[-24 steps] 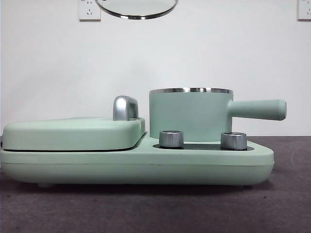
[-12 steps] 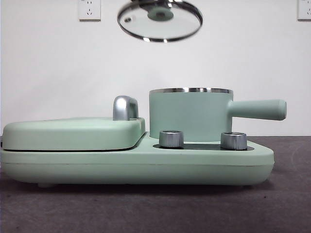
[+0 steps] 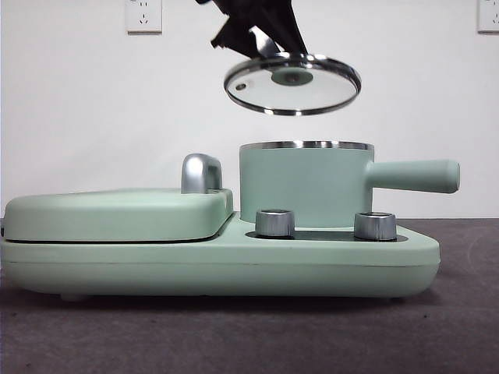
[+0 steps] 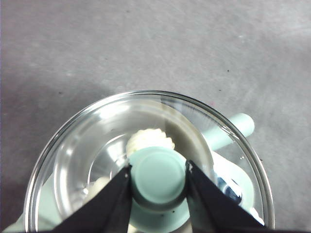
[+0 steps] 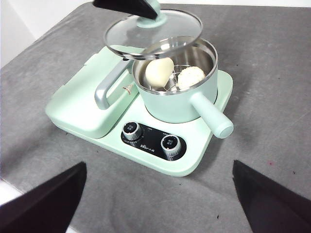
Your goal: Put the buns in a small steamer
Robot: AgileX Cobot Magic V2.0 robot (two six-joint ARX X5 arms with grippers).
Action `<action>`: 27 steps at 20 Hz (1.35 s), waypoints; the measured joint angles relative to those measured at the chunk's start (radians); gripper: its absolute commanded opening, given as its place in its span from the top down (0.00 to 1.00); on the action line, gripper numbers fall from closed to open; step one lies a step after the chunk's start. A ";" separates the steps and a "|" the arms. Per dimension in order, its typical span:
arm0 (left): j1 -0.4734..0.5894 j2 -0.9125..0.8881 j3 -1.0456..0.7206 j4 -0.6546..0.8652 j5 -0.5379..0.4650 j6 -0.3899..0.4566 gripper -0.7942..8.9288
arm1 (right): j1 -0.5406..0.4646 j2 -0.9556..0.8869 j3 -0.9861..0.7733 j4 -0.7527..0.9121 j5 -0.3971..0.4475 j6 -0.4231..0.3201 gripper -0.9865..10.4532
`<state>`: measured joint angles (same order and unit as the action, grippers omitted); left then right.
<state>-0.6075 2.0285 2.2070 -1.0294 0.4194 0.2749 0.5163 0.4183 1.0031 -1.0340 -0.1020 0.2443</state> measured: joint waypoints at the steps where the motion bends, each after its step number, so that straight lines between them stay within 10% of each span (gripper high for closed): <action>1: 0.000 0.008 -0.002 0.016 0.000 0.000 0.90 | 0.000 0.000 0.000 0.000 0.000 0.000 0.50; 27: -0.026 0.118 -0.007 0.058 -0.021 0.006 0.90 | 0.000 0.000 0.000 0.006 0.048 0.000 0.50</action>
<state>-0.6334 2.1468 2.1998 -0.9718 0.3981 0.2810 0.5163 0.4179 1.0031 -1.0283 -0.0544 0.2443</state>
